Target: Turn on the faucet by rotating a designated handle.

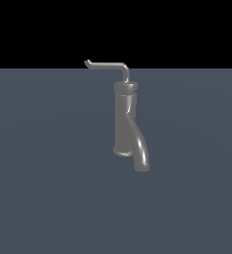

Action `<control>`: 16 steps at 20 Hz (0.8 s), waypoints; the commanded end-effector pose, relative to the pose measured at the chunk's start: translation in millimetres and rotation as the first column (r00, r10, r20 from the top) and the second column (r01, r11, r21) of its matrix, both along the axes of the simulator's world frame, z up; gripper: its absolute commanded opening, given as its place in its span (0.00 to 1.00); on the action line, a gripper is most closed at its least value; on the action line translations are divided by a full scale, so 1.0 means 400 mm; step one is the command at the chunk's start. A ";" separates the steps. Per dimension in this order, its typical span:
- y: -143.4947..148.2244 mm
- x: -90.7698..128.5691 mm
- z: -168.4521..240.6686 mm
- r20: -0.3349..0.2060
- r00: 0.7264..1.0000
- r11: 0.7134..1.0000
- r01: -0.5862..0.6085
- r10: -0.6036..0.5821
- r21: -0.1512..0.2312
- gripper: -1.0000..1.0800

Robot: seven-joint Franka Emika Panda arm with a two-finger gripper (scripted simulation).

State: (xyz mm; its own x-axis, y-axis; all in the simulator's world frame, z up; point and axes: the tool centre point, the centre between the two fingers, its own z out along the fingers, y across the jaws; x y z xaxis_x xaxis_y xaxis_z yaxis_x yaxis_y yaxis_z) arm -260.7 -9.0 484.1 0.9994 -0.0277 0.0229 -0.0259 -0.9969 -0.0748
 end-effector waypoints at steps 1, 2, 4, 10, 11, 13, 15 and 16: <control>0.001 0.002 -0.001 -0.001 1.000 1.000 0.002 -0.002 0.000 0.00; 0.001 0.004 -0.001 -0.001 1.000 1.000 0.005 -0.005 0.001 0.00; 0.001 0.009 -0.002 -0.002 1.000 1.000 0.015 -0.015 0.004 0.00; 0.004 0.041 -0.007 -0.010 0.998 0.997 0.070 -0.069 0.018 0.00; 0.005 0.049 -0.009 -0.012 0.997 0.996 0.082 -0.082 0.021 0.00; 0.007 0.066 -0.012 -0.017 0.994 0.993 0.112 -0.111 0.028 0.00; 0.009 0.086 -0.017 -0.023 0.989 0.989 0.146 -0.145 0.034 0.00; 0.010 0.097 -0.020 -0.027 0.986 0.986 0.164 -0.163 0.038 0.00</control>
State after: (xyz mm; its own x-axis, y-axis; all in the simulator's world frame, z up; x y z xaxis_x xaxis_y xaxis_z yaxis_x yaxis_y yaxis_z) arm -228.3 -5.5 477.9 0.9862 -0.1655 0.0003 -0.1645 -0.9806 -0.1069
